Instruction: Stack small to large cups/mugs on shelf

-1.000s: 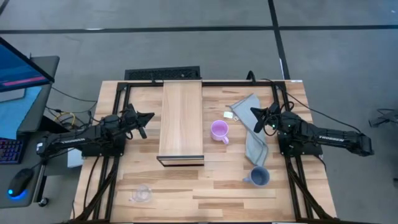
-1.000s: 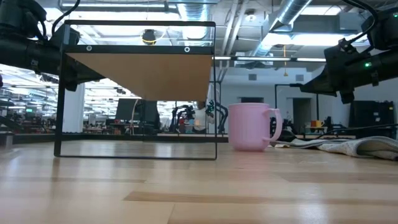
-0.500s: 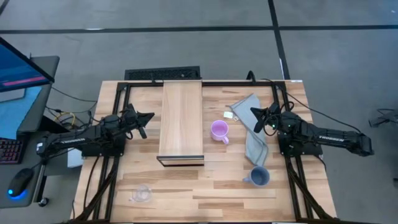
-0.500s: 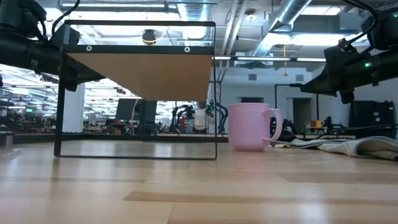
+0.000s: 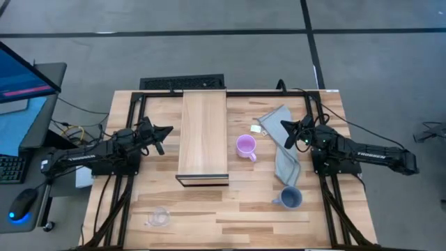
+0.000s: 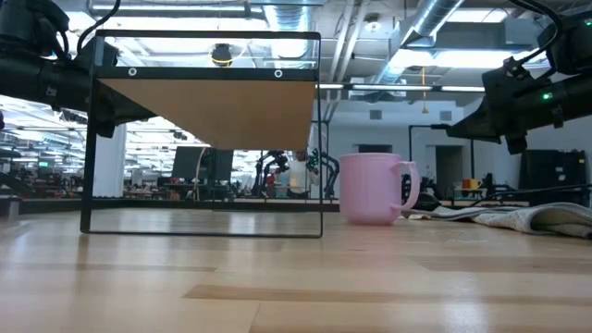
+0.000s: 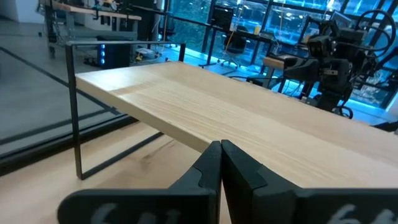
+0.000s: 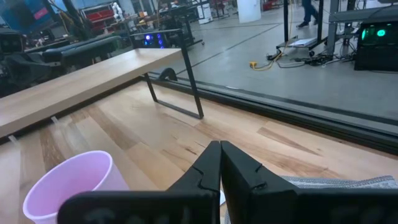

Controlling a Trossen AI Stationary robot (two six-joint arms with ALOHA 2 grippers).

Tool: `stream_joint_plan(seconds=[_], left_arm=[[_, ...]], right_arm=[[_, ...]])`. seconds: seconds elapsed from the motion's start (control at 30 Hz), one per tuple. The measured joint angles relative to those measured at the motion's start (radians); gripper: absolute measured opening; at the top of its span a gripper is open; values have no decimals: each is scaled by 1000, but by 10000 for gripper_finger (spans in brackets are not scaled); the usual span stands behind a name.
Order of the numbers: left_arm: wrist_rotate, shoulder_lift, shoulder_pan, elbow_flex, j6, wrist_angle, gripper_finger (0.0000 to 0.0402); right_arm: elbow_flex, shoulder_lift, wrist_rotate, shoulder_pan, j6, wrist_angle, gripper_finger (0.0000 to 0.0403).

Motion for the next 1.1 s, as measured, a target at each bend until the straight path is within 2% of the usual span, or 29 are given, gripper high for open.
stream_joint_plan(seconds=[0.33, 0.43, 0.57, 0.77, 1.0, 1.1], left_arm=[[20, 0, 0, 0, 60, -1, 4], [22, 0, 0, 0, 115, -2, 21], [11, 0, 0, 0, 137, -1, 64], [-6, 0, 0, 0, 79, 10, 110], [-2, 0, 0, 0, -50, 20, 116], [-2, 0, 0, 0, -45, 19, 116]], right_arm=[[0, 0, 0, 0, 0, 0, 33], [0, 0, 0, 0, 0, 0, 33], [0, 0, 0, 0, 0, 0, 33], [0, 0, 0, 0, 0, 0, 33], [0, 0, 0, 0, 0, 0, 33], [0, 0, 0, 0, 0, 0, 33]])
